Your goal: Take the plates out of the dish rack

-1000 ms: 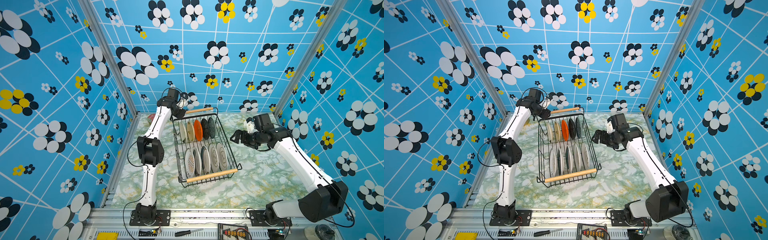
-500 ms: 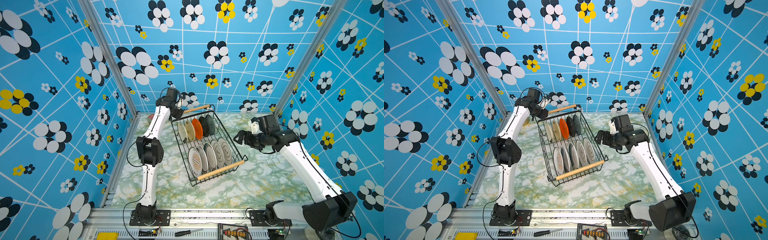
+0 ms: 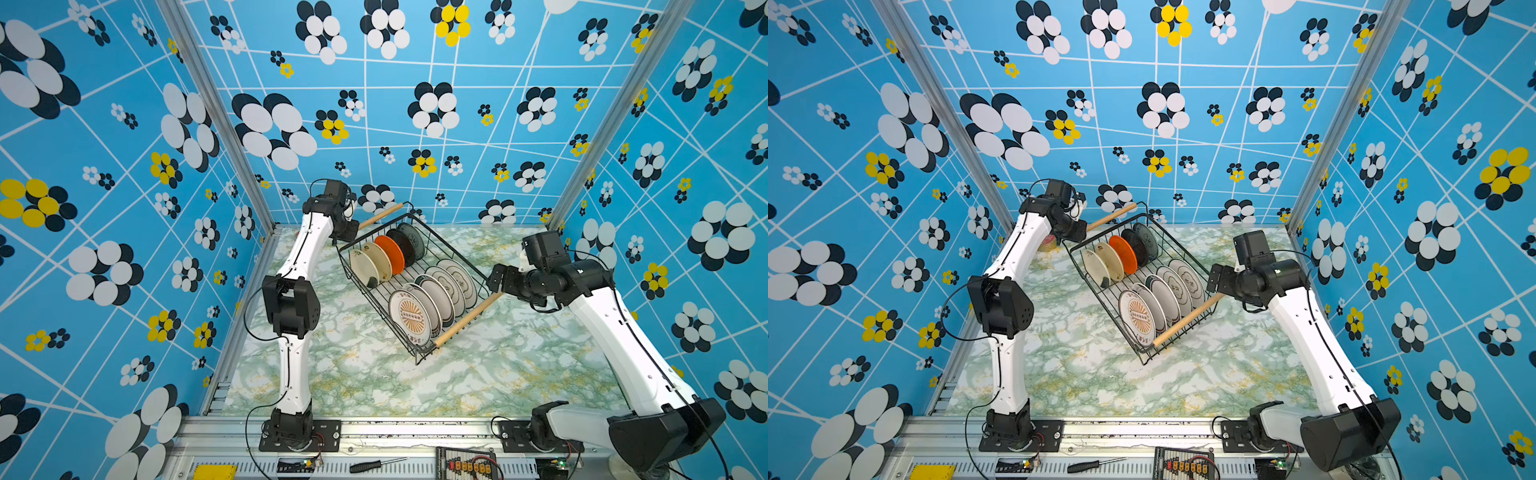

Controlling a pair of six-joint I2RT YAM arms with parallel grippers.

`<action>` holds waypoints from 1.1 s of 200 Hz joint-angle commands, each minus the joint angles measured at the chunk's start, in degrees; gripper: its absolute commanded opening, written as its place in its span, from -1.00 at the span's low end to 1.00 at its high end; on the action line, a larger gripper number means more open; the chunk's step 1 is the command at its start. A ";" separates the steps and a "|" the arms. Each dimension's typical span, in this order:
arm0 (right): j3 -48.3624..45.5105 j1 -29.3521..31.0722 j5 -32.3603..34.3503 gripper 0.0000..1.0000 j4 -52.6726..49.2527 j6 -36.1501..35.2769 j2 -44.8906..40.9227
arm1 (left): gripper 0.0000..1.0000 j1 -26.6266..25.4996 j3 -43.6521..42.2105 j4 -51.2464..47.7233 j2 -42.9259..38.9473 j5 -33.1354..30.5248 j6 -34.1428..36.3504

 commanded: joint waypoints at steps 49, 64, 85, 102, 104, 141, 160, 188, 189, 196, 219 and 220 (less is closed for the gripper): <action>2.53 -0.94 -6.93 0.80 -2.77 2.28 1.00 | -0.65 3.68 -15.67 -3.05 -6.83 1.81 -18.00; 2.44 -0.89 -6.47 0.78 -2.90 2.12 1.69 | -0.65 4.25 -18.57 -1.63 -8.92 2.91 -19.26; 2.27 -0.86 -8.40 0.63 -2.23 1.80 3.97 | -0.65 4.34 -21.24 -0.78 -10.98 3.21 -19.85; 2.23 -0.92 -10.32 0.50 -0.43 2.15 5.72 | -0.65 4.43 -23.33 -0.08 -12.29 4.06 -20.65; 2.32 -0.89 -10.35 0.48 -0.28 2.18 5.89 | -0.65 4.49 -23.59 0.08 -12.38 4.07 -20.75; 5.13 -0.88 -10.14 0.31 0.79 1.68 9.72 | -0.67 6.82 -30.27 3.98 -16.65 6.60 -24.76; 6.89 -0.72 -10.48 0.25 0.76 0.94 12.99 | -0.66 7.48 -32.29 4.94 -18.35 7.38 -25.67; 10.36 -0.61 -10.07 0.15 0.78 -1.06 17.41 | -0.66 8.27 -33.47 5.31 -19.26 8.03 -26.15; 10.44 -0.61 -10.09 0.15 0.79 -1.09 17.55 | -0.66 8.32 -33.53 5.33 -19.28 8.03 -26.22; 10.62 -0.61 -10.05 0.14 0.82 -1.41 18.60 | -0.66 8.49 -33.83 5.73 -19.30 8.25 -26.25; 14.96 -0.55 -10.03 0.06 1.31 -1.63 21.93 | -0.67 9.73 -34.37 6.62 -19.08 8.97 -26.63; 15.07 -0.54 -9.98 0.06 1.27 -1.64 22.10 | -0.67 9.80 -34.37 6.64 -19.06 9.02 -26.68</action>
